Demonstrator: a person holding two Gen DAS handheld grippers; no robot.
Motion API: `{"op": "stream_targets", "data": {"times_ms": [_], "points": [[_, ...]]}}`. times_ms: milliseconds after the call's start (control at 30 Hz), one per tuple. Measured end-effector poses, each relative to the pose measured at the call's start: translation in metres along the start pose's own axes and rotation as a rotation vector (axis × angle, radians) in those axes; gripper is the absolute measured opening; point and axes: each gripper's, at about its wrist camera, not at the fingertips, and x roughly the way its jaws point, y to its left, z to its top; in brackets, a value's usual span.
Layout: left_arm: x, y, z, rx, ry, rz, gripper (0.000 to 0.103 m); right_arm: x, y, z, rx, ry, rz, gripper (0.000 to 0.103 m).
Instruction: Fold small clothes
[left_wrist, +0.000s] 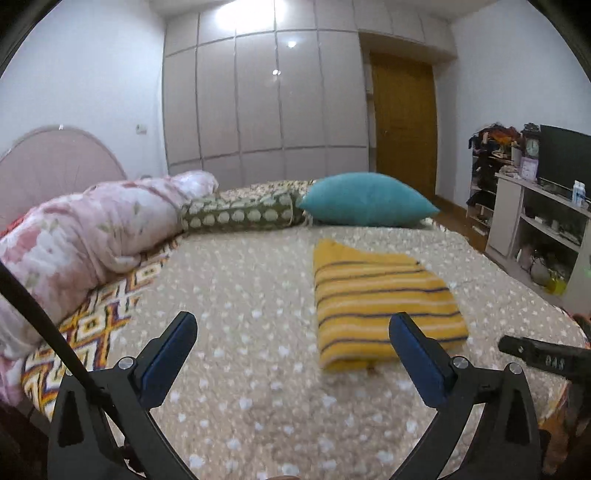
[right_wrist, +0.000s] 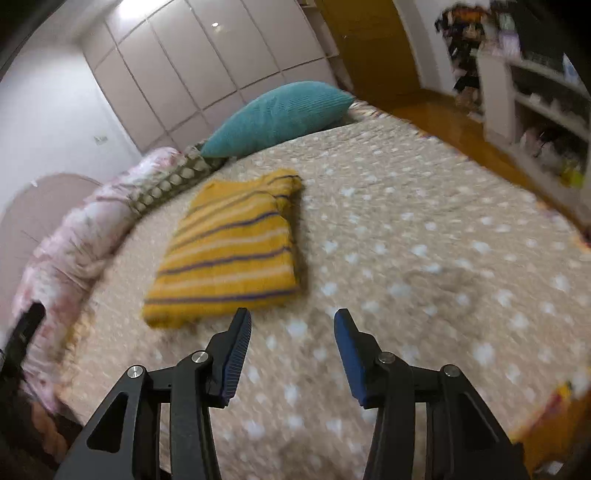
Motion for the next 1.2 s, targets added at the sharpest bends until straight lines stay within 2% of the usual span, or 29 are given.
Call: {"op": "stream_targets", "data": {"times_ms": [200, 333, 500, 867, 1200], "points": [[0.010, 0.014, -0.035, -0.103, 0.200, -0.017, 0.103, -0.027, 0.017, -0.037, -0.090, -0.007, -0.128, 0.068], [0.023, 0.008, -0.060, -0.099, 0.319, -0.062, 0.103, -0.022, 0.033, -0.053, -0.133, 0.006, -0.175, 0.069], [0.019, -0.008, -0.066, -0.043, 0.316, -0.078, 0.103, -0.014, 0.038, -0.057, -0.151, 0.023, -0.212, 0.069], [0.015, -0.010, -0.066, -0.040, 0.326, -0.087, 0.103, -0.012, 0.033, -0.065, -0.111, 0.021, -0.268, 0.072], [0.026, -0.016, -0.074, -0.032, 0.398, -0.154, 0.103, -0.013, 0.044, -0.072, -0.193, -0.005, -0.313, 0.077]]}}
